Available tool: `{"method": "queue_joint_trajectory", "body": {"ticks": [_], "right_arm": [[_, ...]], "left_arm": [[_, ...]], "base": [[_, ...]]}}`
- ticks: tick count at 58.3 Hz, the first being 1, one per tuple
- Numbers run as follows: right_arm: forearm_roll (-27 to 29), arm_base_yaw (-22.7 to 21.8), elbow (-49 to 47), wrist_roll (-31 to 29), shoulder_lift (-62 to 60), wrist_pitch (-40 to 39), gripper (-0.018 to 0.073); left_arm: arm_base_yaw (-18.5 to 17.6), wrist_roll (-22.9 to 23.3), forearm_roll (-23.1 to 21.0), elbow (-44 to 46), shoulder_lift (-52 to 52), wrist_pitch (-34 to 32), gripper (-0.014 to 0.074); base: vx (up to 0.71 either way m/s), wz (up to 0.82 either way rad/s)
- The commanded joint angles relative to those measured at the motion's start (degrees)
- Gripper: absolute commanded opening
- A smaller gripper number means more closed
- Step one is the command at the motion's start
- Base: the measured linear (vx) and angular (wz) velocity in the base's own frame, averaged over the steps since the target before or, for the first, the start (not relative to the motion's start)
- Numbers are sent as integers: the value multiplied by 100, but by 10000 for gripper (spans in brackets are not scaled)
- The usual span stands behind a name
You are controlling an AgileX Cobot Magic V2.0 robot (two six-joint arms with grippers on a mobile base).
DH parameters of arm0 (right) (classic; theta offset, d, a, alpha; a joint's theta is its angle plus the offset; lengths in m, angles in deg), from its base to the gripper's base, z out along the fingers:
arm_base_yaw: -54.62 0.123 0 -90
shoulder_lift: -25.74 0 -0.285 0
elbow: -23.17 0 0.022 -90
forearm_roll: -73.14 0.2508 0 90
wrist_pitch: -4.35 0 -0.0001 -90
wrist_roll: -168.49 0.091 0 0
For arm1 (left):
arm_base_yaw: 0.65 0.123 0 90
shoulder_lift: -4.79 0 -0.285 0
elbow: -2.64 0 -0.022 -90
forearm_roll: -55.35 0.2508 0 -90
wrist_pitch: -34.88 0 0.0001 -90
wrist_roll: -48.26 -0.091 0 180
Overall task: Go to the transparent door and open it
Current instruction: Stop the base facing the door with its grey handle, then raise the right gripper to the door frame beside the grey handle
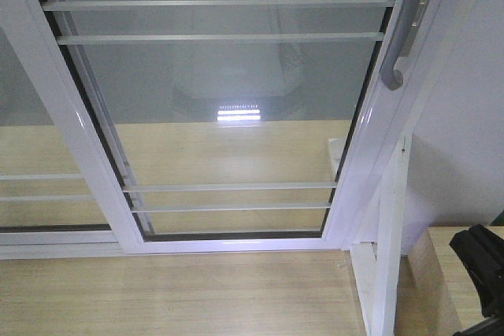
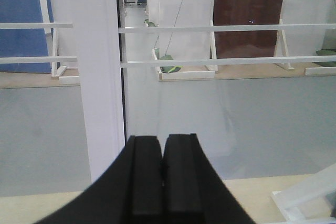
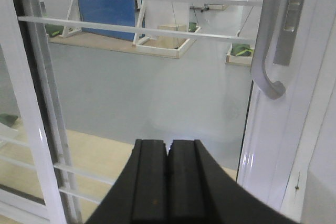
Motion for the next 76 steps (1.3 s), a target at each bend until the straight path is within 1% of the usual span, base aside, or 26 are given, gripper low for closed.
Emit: {"method": "queue_joint_trajectory", "body": {"ticks": [1, 4, 9, 13, 15, 19, 23, 25, 29, 31, 33, 35, 36, 37, 41, 42, 44, 46, 48, 49, 52, 56, 61, 66, 69, 76], "right_arm": [[-9, -18, 17, -50, -31, -961, -6], [-9, -18, 17, -50, -31, -1353, -6], [-30, -22, 17, -99, -31, -2030, -6], [-30, -23, 11, -319, -31, -2451, -6], [-17, -23, 6, -399, -25, -2522, -6], [129, -23, -15, -640, 10, -2462, -6], [559, -23, -111, -750, 124, -2218, -6], [809, -23, -167, -994, 251, -2146, -6], [1133, -23, -307, -1578, 502, -2148, -6], [1421, -23, -398, -2033, 720, -2174, -6], [1825, -23, -504, -2403, 987, -2267, -6], [2071, -23, -572, -2686, 1138, -2340, -6], [2437, -23, -618, -2899, 1357, -2485, -6], [2636, -23, -649, -3106, 1468, -2587, -6], [3790, -23, -784, -3788, 2139, -3373, -6], [3996, -23, -810, -3925, 2270, -3454, -6], [4383, -23, -878, -4270, 2591, -3891, -6], [4927, -23, -1010, -4590, 2913, -4290, -6], [5169, -23, -1118, -4817, 3102, -4634, -6], [5451, -23, -1207, -4968, 3347, -4747, -6], [5740, -23, -1438, -5292, 3749, -5034, -6], [5683, -23, -1782, -5588, 4222, -4969, -6], [5132, -23, -2205, -5788, 4823, -4495, -6], [4649, -23, -2559, -5633, 5291, -4001, -6], [4341, -23, -2823, -5424, 5640, -3697, -6], [3975, -23, -3187, -4973, 6156, -3411, -6]], "left_arm": [[-25, 5, -13, -55, 87, -605, -6], [-25, -8, 5, -51, 87, -763, -6], [-25, 45, 29, -44, 87, -1241, -6], [-25, 65, 24, -44, 87, -1558, -6], [-25, 65, 24, -44, 87, -1699, -6], [-25, 59, 24, -44, 76, -1778, -6], [-25, 59, 24, -44, 59, -1703, -6], [-25, 59, 24, -44, 26, -1663, -6], [-25, 59, 24, -44, -124, -1665, -6], [-25, 65, 20, -44, -279, -1698, -6], [-25, 65, -8, -44, -448, -1751, -6], [-25, 65, -75, -44, -608, -1830, -6], [-25, 65, -117, -44, -743, -1906, -6], [-25, 65, -139, -44, -839, -1974, -6], [-25, 59, -218, -44, -1421, -2521, -6], [-25, 52, -218, -36, -1535, -2646, -6], [-25, 45, -218, -21, -1828, -2964, -6], [-25, 45, -218, 5, -2130, -3317, -6], [-25, 45, -218, 69, -2442, -3514, -6], [-25, 45, -218, 105, -2568, -3637, -6], [-25, 45, -218, 306, -3086, -3818, -6], [-25, 45, -200, 624, -3668, -3904, -6], [-25, 45, -152, 1120, -4387, -4007, -6], [-25, 71, -152, 1598, -4942, -4128, -6], [-25, 123, -152, 1882, -5201, -4139, -6], [-25, 364, -145, 2330, -5577, -4072, -6]], "base": [[0, 0], [0, 0], [0, 0], [0, 0], [0, 0], [0, 0], [0, 0], [0, 0], [0, 0], [0, 0], [0, 0], [0, 0], [0, 0], [0, 0], [0, 0], [0, 0], [0, 0], [0, 0], [0, 0], [0, 0], [0, 0], [0, 0], [0, 0], [0, 0], [0, 0], [0, 0]]}}
